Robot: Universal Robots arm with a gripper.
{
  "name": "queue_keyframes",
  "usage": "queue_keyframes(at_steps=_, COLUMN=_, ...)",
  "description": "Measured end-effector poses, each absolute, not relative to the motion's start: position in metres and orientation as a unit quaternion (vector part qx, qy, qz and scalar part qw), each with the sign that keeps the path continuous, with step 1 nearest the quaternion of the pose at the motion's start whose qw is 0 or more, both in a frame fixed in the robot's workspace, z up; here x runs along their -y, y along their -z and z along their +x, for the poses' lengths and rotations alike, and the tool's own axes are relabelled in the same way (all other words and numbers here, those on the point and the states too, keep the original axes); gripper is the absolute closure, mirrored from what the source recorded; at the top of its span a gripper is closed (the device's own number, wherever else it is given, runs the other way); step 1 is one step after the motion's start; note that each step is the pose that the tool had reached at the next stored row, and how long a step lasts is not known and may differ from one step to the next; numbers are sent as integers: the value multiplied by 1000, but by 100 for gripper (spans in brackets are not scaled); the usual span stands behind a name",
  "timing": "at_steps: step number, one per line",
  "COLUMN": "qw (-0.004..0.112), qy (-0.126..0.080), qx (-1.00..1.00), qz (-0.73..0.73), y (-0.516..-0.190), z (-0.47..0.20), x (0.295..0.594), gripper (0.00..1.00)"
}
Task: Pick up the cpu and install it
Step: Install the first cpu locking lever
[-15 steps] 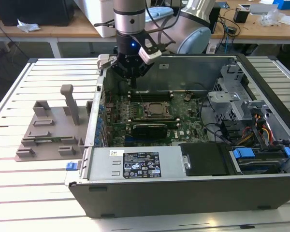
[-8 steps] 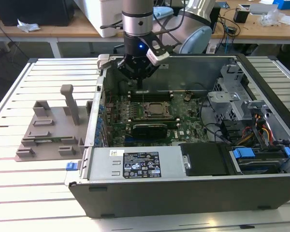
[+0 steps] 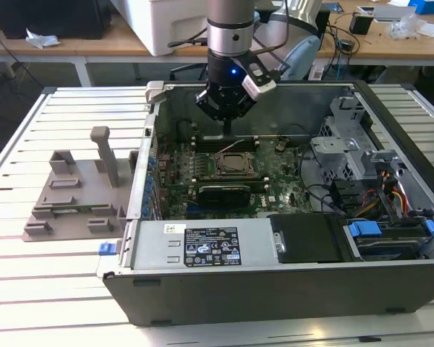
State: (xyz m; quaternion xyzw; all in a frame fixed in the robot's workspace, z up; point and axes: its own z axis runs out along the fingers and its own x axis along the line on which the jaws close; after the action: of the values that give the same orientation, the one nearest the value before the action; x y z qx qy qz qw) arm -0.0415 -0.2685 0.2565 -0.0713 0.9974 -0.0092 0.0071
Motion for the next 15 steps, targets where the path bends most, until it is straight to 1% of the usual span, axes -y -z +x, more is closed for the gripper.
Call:
queue_keyframes(at_steps=4, qw=7, qy=8, qx=-998, qz=-66, y=-255, z=-41, x=269, gripper=89)
queue_keyframes(at_steps=9, qw=8, qy=-7, qx=-998, qz=-60, y=-252, z=-41, x=274, gripper=89)
queue_keyframes(at_steps=15, qw=8, qy=-7, qx=-998, qz=-57, y=-236, z=-49, x=275, gripper=89)
